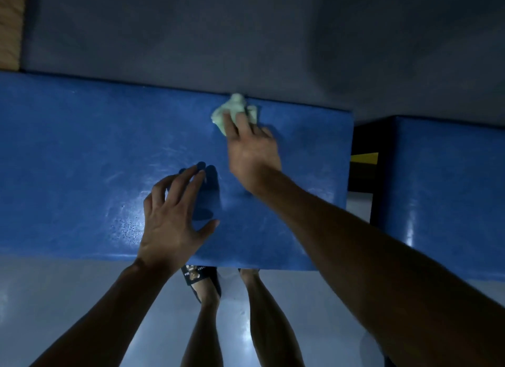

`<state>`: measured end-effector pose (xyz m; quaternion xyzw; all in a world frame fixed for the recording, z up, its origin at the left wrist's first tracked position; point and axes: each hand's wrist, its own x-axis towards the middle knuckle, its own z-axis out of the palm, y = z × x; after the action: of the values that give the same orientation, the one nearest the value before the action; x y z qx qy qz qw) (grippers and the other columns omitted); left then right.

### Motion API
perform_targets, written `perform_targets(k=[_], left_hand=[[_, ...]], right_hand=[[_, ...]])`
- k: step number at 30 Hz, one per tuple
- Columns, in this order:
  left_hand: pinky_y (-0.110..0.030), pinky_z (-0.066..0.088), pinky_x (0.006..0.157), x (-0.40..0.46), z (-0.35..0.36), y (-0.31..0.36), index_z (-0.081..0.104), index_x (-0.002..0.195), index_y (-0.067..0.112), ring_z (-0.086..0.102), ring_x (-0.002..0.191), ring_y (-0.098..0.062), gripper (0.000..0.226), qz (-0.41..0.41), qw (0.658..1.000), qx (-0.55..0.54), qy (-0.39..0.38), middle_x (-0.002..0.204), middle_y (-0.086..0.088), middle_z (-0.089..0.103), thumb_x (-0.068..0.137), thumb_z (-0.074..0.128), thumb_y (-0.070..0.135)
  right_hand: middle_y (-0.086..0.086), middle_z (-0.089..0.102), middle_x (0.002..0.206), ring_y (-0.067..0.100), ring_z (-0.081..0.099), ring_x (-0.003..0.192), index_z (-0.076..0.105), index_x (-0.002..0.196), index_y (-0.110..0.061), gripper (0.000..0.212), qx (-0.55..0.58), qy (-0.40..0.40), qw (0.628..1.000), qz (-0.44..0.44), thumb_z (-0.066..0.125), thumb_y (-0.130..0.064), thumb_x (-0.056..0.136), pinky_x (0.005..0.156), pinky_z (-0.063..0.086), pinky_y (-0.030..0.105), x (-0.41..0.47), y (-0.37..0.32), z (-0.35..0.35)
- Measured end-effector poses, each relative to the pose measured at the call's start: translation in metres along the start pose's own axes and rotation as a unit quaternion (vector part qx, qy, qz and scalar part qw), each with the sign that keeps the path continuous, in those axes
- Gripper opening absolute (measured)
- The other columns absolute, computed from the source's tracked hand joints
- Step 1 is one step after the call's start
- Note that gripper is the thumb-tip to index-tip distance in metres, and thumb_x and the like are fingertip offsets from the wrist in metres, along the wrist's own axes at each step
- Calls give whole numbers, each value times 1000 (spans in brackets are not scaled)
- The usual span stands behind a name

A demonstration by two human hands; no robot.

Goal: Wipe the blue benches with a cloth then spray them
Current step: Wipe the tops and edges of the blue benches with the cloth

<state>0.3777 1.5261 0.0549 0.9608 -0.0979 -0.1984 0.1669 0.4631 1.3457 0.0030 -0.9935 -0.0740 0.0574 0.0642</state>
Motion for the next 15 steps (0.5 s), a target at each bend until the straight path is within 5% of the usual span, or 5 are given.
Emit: perform_targets(k=[5, 9, 12, 15], left_hand=[[-46, 35, 95, 9, -4, 2, 40, 149, 20, 35, 128, -30, 89, 6, 1000, -4, 13, 150, 1, 43, 69, 55, 58], [-47, 35, 95, 12, -2, 1, 41, 149, 18, 36, 128, -30, 90, 15, 1000, -11, 8, 150, 1, 43, 70, 51, 60], [-46, 35, 96, 11, -1, 0, 41, 149, 20, 38, 129, -30, 88, 16, 1000, -17, 6, 150, 3, 44, 70, 51, 59], [-42, 33, 96, 9, 0, -3, 40, 149, 22, 38, 129, -28, 87, 16, 1000, -7, 0, 150, 5, 43, 71, 51, 58]], right_hand=[[13, 66, 121, 30, 61, 68, 64, 130, -20, 54, -99, 58, 993, -37, 51, -19, 77, 62, 46, 31, -22, 102, -14], [19, 50, 136, 43, 62, 88, 43, 143, -16, 59, -18, -17, 981, 190, 53, -16, 85, 75, 51, 44, -66, 177, -28], [15, 47, 135, 40, 58, 105, 47, 137, -13, 46, 141, -14, 912, 384, 50, -24, 93, 84, 48, 42, -91, 159, -20], [16, 50, 126, 37, 55, 104, 53, 133, -11, 52, 207, 43, 886, 413, 33, -34, 91, 79, 42, 34, -108, 132, -15]])
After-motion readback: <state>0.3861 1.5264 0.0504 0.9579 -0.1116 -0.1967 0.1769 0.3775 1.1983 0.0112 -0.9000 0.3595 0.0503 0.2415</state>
